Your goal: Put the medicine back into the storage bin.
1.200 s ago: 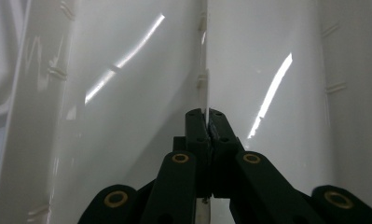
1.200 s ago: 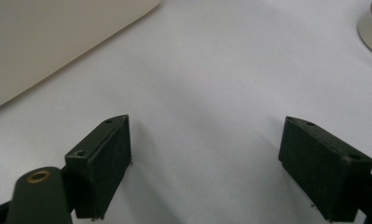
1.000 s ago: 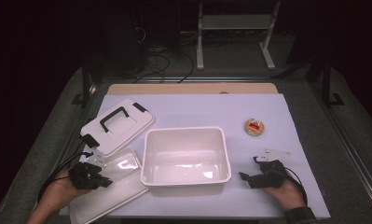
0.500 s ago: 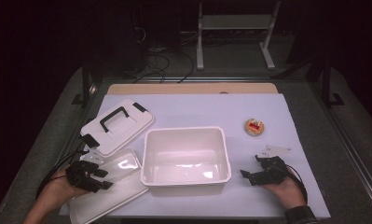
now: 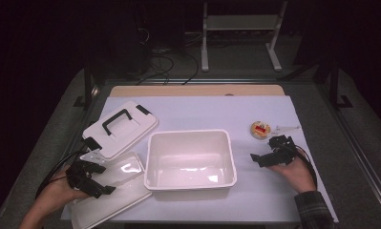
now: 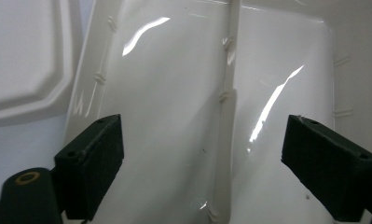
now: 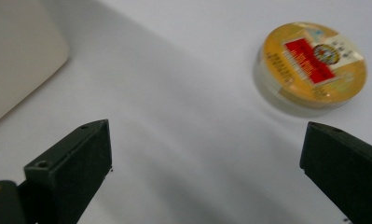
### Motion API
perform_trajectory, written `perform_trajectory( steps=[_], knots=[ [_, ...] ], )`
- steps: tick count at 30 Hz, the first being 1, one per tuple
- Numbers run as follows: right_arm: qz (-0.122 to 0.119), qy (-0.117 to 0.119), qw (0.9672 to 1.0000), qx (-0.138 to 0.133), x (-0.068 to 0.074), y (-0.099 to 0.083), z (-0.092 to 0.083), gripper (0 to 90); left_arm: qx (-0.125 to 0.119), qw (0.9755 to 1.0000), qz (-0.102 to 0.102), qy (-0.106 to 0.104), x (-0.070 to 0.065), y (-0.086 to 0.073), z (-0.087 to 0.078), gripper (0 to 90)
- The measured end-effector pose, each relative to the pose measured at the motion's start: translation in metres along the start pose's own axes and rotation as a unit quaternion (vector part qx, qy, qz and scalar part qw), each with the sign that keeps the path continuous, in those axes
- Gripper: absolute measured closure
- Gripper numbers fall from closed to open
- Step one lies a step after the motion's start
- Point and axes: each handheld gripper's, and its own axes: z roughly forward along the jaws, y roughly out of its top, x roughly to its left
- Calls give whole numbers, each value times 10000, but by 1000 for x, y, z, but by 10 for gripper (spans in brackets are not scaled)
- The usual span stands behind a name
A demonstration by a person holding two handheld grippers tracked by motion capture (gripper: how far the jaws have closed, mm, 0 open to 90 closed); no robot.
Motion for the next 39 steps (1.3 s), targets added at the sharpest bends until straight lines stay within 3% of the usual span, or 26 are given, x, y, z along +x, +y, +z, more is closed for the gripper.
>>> perform_trajectory(
  steps=[11,21,29,31,32,33,38,39],
  knots=[
    [-33,-229,9991,353,-23,33,19,0,-56,10000,-12,58,1,0,-1,75],
    [-206,-313,9953,892,-36,65,39,0,2,10000,-13,50,3,-2,1,75],
    [37,-252,9919,1246,-55,81,50,0,-1,10000,-6,19,3,-1,2,75],
    [104,-168,9883,1512,-62,83,58,0,17,10000,19,16,3,0,3,75],
    [104,-168,9883,1512,-62,83,58,0,21,10000,25,17,3,0,3,75],
    [146,-143,9857,1671,-65,84,62,0,23,10000,18,15,3,1,3,75],
    [153,-179,9818,1886,-69,87,69,0,8,10000,0,17,4,1,3,76],
    [186,-89,9801,1972,-70,89,72,0,9,10000,-4,19,4,1,3,76]
  ],
)
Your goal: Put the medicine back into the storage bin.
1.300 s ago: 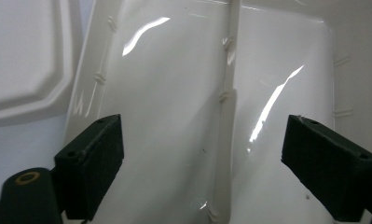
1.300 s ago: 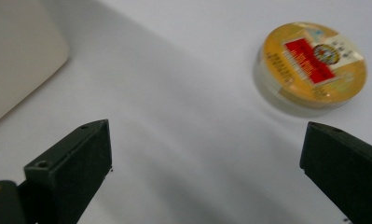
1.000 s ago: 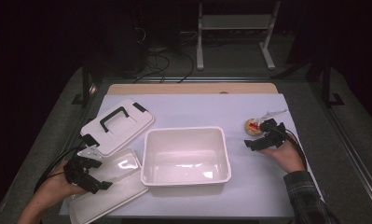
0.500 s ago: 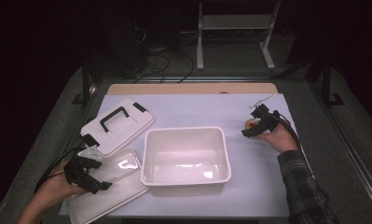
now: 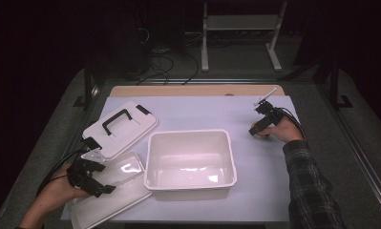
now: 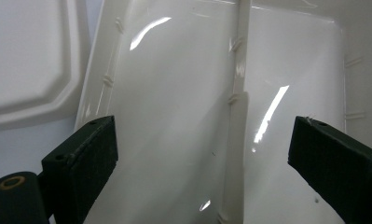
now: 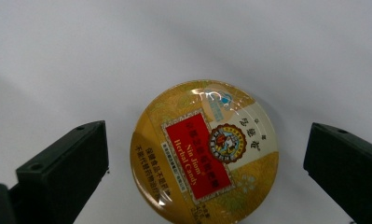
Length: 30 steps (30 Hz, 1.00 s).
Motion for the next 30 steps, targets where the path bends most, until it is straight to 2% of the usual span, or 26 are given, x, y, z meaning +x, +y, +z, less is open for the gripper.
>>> perform_trajectory(
  steps=[2,5,9,11,15,23,30],
  knots=[
    [0,29,10000,21,-1,1,1,0,16,10000,10,-9,0,0,1,76],
    [19,37,9997,248,-1,3,6,0,13,10000,10,-6,0,0,1,76],
    [-18,35,9994,356,-1,5,10,70,5,10000,10,-5,0,0,1,76],
    [-54,88,9991,400,0,5,11,145,7,10000,6,-4,0,0,0,76],
    [-179,-13,9989,440,1,4,13,184,-15,10000,1,-20,1,0,0,76],
    [-232,30,9988,422,2,4,11,196,-13,10000,0,-7,1,-1,-1,76],
    [-320,24,9992,240,8,7,-6,197,-8,10000,5,2,1,0,-3,76]
  ],
)
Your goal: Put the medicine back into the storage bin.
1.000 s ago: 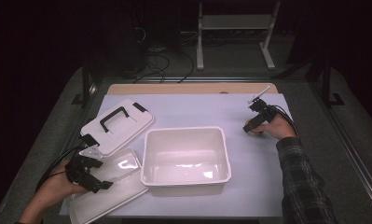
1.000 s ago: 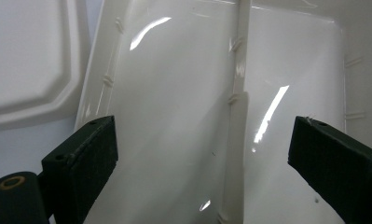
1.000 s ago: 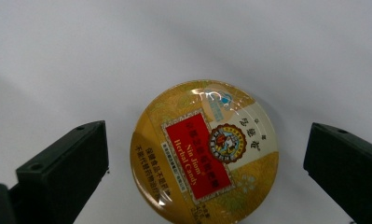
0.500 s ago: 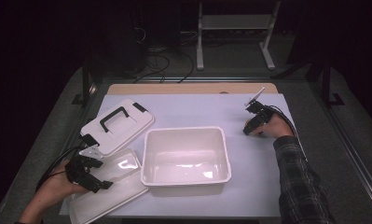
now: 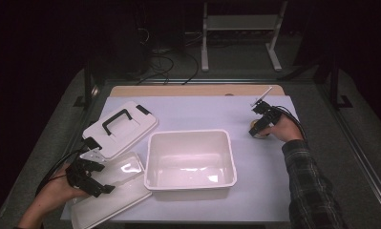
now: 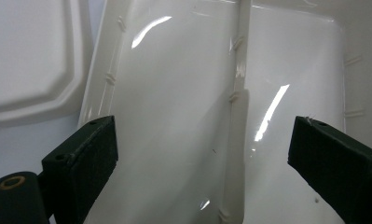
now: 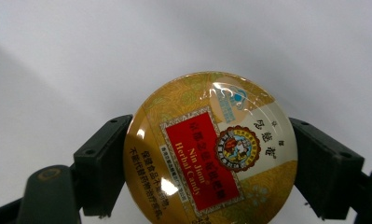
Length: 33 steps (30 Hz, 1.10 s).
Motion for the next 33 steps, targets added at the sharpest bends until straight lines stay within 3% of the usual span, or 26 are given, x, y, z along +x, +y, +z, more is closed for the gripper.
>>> perform_trajectory(
  steps=[8,9,19,33],
  knots=[
    [6,6,9997,-228,7,0,-25,197,22,10000,23,3,0,1,0,76],
    [-17,12,9994,-344,11,-2,-35,197,28,10000,30,6,0,1,0,76],
    [-221,44,9975,-676,34,-4,-78,197,22,10000,-6,8,1,2,-2,76],
    [-828,244,9916,-958,82,-4,-125,197,14,10000,-18,-4,0,5,-2,76]
  ],
)
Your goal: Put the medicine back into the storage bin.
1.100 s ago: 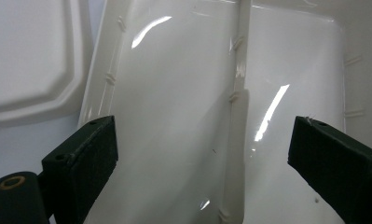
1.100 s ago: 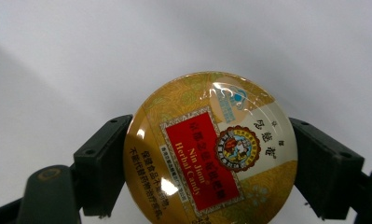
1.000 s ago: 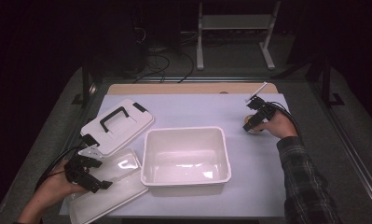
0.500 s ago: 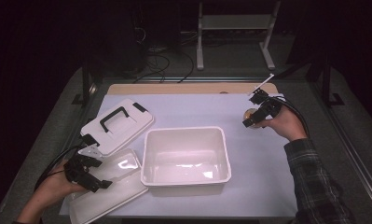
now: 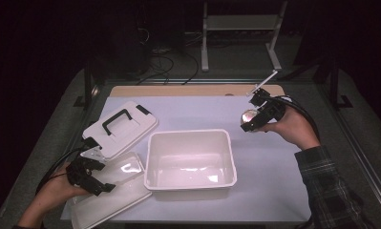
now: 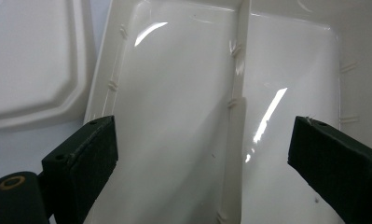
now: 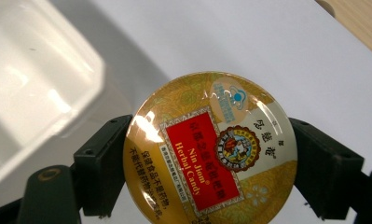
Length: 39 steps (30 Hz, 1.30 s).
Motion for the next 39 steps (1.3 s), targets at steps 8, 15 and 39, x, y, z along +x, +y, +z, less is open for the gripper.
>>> perform_trajectory(
  steps=[8,15,39],
  knots=[
    [-287,81,9996,-22,22,8,-9,197,-25,10000,-17,14,0,-1,-1,76],
    [-583,205,9981,-18,36,11,-11,197,-16,10000,-27,3,0,-1,-1,76],
    [-2023,964,9746,30,93,25,5,197,-28,10000,-54,-7,0,-2,0,76]
  ],
)
